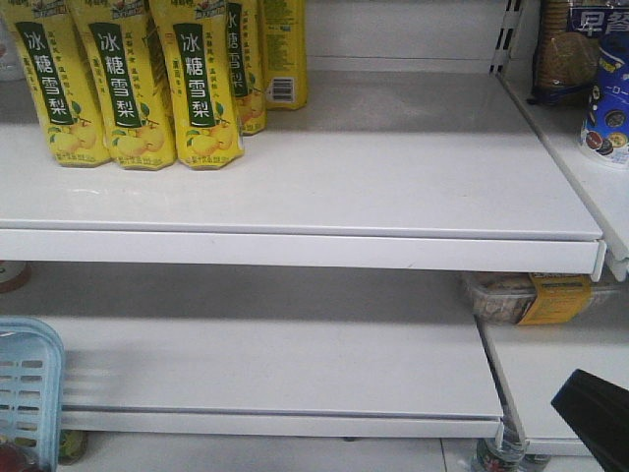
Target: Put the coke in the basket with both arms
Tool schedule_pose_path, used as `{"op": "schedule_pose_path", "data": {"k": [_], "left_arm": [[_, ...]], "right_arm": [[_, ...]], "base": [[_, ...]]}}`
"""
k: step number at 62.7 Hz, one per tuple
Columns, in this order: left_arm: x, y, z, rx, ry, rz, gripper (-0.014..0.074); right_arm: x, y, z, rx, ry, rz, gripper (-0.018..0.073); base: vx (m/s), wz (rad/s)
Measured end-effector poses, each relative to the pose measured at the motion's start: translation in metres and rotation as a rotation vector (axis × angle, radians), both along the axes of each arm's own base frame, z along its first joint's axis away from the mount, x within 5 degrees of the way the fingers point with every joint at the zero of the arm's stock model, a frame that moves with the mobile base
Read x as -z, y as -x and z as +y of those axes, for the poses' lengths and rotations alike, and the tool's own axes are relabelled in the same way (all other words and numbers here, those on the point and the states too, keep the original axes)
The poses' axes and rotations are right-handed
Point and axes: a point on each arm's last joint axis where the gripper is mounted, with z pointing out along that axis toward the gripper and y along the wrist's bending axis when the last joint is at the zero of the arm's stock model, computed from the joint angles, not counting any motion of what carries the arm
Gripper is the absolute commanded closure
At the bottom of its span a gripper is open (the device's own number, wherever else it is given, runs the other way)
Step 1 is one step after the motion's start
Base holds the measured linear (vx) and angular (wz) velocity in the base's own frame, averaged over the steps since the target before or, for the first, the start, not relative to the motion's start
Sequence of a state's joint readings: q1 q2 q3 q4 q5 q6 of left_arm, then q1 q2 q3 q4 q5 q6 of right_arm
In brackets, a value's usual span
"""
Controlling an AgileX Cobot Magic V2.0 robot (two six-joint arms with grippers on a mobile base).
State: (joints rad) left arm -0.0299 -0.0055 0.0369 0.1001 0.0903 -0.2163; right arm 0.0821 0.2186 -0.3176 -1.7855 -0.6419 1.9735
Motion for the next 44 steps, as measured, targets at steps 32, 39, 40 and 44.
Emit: {"op": "schedule_pose_path", "data": {"k": [32,39,40,44], "left_arm": [[0.0,0.0,0.0,0.0,0.0,0.0,0.0603],[0.0,0.0,0.0,0.0,0.0,0.0,0.0603],[0.0,0.0,0.0,0.0,0.0,0.0,0.0603],[0.0,0.0,0.0,0.0,0.0,0.0,0.0603]], "right_arm": [[0.0037,-0.0007,0.0002,-0.001,-0.001,0.012,0.0564],[0.0072,-0.003,-0.0007,0.01,-0.072,0.035,0.0564],[0.007,-0.0035,-0.0012,0.015,-0.093,0.037,0.0564],[0.0044,-0.0068,-0.0052,0.057,-0.208,0.039,0.0564]], "base": [[0.0,0.0],[0.0,0.0],[0.0,0.0],[0.0,0.0]]}}
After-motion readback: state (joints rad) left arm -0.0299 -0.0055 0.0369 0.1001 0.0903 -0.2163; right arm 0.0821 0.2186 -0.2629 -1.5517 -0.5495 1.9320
